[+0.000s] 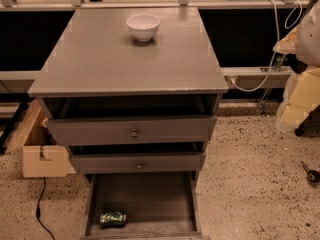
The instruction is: Pick green can from bottom drawer and place on counter
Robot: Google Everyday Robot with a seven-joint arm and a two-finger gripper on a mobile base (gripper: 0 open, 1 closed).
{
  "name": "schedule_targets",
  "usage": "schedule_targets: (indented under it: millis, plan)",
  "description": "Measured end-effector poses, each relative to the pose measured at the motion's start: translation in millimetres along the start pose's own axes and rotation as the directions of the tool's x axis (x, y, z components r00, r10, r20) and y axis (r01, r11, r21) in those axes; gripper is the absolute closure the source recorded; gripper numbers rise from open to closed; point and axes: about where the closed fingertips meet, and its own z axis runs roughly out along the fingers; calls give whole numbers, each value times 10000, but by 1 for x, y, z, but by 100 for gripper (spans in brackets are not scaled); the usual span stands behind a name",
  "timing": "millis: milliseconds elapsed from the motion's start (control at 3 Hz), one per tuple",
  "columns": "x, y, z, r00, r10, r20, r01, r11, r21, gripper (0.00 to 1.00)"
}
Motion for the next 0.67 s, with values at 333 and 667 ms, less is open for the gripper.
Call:
schedule_targets:
  millis: [333, 667]
  plan:
    - [0, 0, 0, 10000, 0, 0, 0, 10000, -2, 0]
    - [2, 26, 50, 9992, -100, 375, 142, 9935, -1133, 0]
